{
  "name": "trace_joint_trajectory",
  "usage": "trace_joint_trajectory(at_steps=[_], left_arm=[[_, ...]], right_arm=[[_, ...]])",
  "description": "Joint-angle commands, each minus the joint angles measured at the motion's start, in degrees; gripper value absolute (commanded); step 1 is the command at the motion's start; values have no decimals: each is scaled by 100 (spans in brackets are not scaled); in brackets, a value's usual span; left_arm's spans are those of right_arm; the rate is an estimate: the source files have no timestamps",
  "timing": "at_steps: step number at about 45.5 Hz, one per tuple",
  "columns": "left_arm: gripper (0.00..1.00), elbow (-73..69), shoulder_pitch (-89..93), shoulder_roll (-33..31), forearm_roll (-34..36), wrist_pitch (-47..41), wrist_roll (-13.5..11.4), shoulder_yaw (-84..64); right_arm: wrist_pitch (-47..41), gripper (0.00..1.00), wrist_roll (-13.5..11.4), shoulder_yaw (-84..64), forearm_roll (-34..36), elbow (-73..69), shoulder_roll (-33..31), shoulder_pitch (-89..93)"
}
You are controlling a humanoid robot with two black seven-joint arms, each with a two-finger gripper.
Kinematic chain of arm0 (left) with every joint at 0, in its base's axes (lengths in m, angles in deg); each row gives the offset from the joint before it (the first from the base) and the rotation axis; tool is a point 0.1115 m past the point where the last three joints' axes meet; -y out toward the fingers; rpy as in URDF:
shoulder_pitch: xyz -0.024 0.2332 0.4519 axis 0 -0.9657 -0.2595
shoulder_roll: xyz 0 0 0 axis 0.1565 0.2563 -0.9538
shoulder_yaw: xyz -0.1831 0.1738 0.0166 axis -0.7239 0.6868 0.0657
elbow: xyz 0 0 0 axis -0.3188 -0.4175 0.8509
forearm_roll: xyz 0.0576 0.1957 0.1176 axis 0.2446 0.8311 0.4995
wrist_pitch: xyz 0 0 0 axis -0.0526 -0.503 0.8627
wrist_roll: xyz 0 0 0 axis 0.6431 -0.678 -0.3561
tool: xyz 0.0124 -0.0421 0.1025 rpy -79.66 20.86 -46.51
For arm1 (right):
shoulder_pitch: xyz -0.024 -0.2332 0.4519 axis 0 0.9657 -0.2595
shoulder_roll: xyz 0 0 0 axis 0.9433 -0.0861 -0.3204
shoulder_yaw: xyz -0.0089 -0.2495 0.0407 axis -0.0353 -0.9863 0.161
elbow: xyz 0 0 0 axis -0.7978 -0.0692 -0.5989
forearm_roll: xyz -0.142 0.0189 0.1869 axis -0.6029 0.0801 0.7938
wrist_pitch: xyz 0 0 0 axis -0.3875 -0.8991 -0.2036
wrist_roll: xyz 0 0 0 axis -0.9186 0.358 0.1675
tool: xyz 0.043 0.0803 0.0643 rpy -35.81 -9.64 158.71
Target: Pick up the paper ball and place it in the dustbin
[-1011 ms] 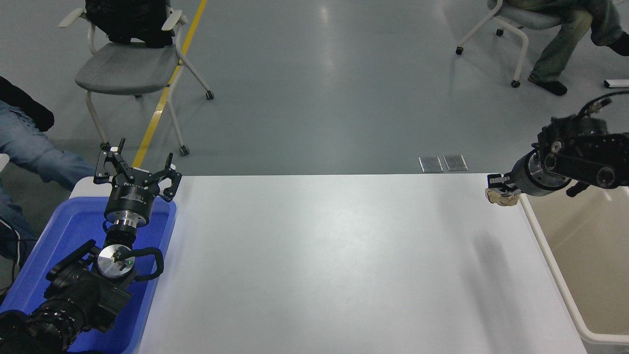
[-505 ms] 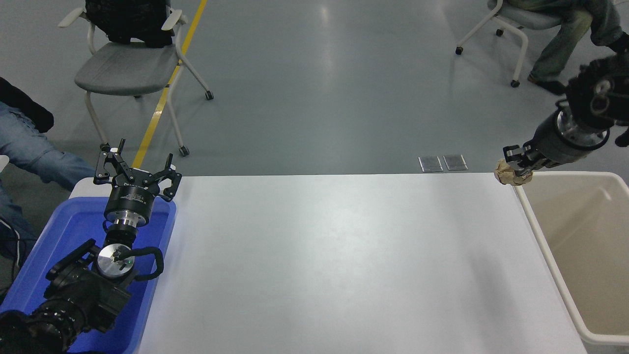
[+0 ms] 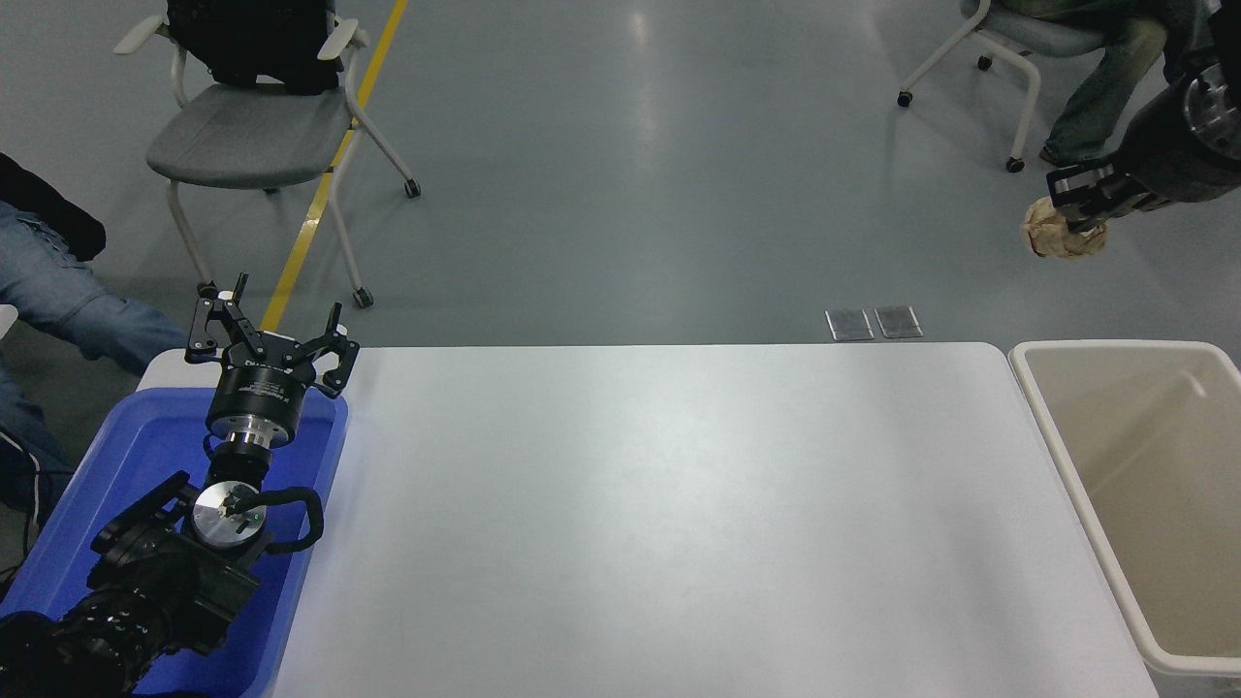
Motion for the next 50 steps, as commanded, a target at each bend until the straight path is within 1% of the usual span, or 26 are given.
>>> trace_joint_trajectory(at_steps=[1, 14, 23, 35, 39, 50], left_arm=[[99, 0, 0, 0, -4, 7, 0, 0], [99, 0, 0, 0, -4, -2, 0, 0], [99, 0, 0, 0, -4, -2, 0, 0], [99, 0, 0, 0, -4, -2, 0, 0], [99, 0, 0, 0, -4, -2, 0, 0], [99, 0, 0, 0, -4, -2, 0, 0]], right_arm=[[-14, 0, 0, -203, -171, 63, -119, -140], [-14, 0, -9, -248, -426, 730, -690, 677], [-14, 0, 0, -221, -427, 1249, -1007, 1424], [-6, 0, 9, 358, -374, 2180, -1086, 2610], [284, 0, 9, 596, -356, 2409, -1077, 3067], [1523, 0, 9, 974, -321, 2498, -1077, 4148]])
